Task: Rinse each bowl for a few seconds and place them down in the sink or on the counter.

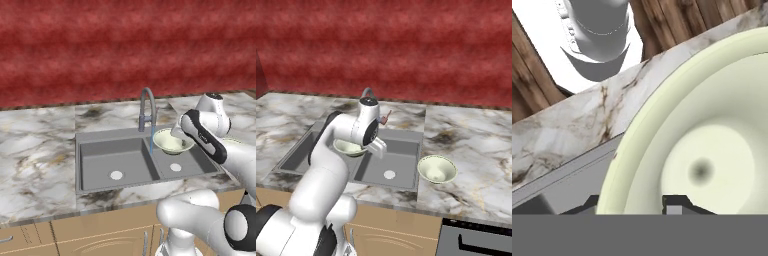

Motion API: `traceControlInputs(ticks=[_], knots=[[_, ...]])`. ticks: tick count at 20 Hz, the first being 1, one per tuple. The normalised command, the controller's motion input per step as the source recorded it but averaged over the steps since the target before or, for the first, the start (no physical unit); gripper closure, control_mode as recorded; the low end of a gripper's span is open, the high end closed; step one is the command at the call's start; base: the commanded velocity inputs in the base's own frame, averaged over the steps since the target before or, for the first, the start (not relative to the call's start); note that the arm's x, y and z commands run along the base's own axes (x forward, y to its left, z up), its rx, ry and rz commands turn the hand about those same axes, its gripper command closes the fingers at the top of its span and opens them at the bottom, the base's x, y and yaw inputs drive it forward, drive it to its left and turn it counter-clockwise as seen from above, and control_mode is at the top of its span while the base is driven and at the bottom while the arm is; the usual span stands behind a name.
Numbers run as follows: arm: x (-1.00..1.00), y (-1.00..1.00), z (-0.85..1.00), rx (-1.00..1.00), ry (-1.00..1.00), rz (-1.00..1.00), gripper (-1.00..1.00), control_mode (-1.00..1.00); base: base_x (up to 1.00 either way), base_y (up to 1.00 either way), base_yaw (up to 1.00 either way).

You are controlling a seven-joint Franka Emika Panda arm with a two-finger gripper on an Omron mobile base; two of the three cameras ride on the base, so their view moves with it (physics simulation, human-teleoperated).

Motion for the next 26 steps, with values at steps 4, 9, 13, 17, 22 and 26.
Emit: traceControlInputs(ticks=[4, 9, 13, 17, 22, 26], knots=[[0.27, 0.00, -0.04, 0.00, 0.00, 0.09, 1.00, -1.00, 0.00, 0.00, 0.00], [0.24, -0.02, -0.10, 0.00, 0.00, 0.09, 1.00, -1.00, 0.00, 0.00, 0.00], [0.17, -0.07, -0.12, 0.01, 0.00, 0.09, 1.00, -1.00, 0.00, 0.00, 0.00], [0.21, -0.07, -0.14, 0.01, 0.00, 0.09, 1.00, -1.00, 0.00, 0.00, 0.00], [0.26, -0.04, -0.10, 0.01, 0.00, 0.08, 1.00, -1.00, 0.00, 0.00, 0.00], [0.33, 0.00, -0.10, 0.01, 0.00, 0.06, 1.00, -1.00, 0.00, 0.00, 0.00]])
